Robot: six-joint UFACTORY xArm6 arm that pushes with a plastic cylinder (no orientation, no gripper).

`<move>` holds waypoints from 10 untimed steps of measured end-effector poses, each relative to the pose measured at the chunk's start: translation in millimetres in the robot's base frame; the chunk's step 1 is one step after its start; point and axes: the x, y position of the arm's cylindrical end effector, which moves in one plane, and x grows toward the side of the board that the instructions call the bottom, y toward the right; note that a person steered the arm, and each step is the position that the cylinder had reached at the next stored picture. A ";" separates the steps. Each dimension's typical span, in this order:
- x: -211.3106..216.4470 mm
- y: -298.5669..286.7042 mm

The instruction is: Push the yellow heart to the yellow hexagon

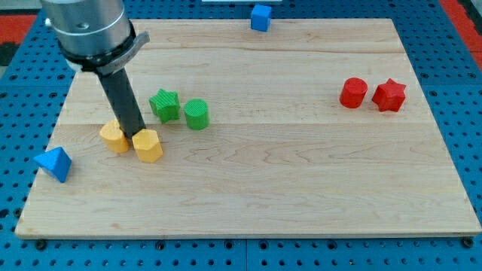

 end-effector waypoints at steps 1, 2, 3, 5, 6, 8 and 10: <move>36.1 30.2; 52.3 64.9; 19.4 -5.6; -23.7 -41.6; -49.7 -95.9; -32.5 -122.7; 20.7 -4.1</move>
